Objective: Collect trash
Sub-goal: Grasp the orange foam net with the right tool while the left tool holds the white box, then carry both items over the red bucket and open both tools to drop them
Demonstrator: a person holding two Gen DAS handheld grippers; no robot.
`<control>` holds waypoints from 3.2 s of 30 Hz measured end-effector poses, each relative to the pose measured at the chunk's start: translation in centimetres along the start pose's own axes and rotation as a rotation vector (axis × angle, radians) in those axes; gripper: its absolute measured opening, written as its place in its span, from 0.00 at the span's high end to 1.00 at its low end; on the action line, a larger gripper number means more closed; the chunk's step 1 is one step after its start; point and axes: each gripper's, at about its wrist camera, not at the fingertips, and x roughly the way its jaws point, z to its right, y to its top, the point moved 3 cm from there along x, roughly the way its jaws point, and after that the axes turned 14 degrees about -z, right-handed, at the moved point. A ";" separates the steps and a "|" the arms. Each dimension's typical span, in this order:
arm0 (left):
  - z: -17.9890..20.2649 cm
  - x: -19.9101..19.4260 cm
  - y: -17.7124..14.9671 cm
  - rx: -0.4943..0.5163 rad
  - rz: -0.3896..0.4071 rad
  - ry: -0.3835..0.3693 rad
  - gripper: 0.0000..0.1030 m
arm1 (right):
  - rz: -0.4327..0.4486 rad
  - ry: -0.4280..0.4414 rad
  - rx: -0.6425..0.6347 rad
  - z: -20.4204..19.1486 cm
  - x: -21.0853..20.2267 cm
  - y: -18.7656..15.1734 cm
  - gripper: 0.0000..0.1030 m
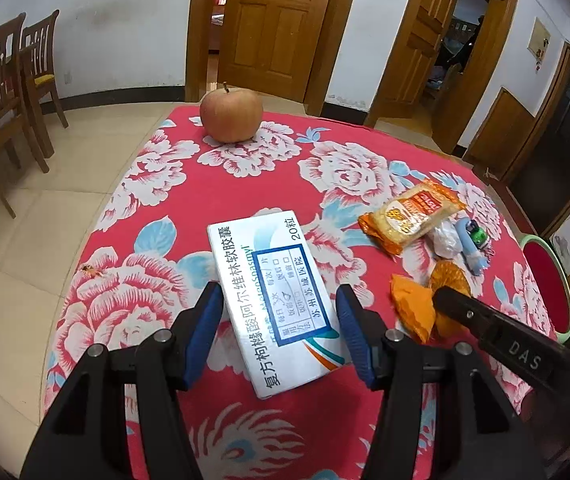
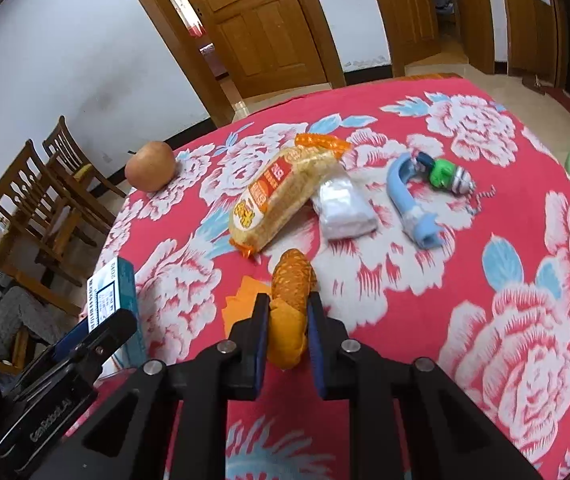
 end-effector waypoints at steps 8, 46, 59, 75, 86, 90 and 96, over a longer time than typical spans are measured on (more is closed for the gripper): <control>1.6 -1.5 -0.7 0.025 0.007 -0.012 0.43 | 0.044 0.045 0.016 1.1 -2.9 -1.7 0.81; 19.7 -4.3 -1.6 0.264 -0.024 -0.168 0.43 | 0.368 0.107 0.289 19.0 -19.1 -5.5 0.81; 27.3 -2.3 -1.1 0.375 -0.047 -0.198 0.43 | 0.382 0.001 0.396 26.7 -19.9 -5.5 0.81; 35.1 2.2 -0.6 0.486 -0.099 -0.224 0.43 | 0.339 -0.057 0.534 34.2 -18.2 -5.7 0.74; 40.2 4.7 -0.7 0.567 -0.114 -0.232 0.43 | 0.355 -0.057 0.558 35.4 -19.0 -6.4 0.59; 41.9 6.1 -0.8 0.583 -0.145 -0.247 0.43 | 0.378 -0.071 0.573 35.5 -19.9 -7.2 0.50; 43.8 7.5 -0.9 0.606 -0.159 -0.260 0.43 | 0.401 -0.071 0.614 36.1 -20.7 -8.2 0.49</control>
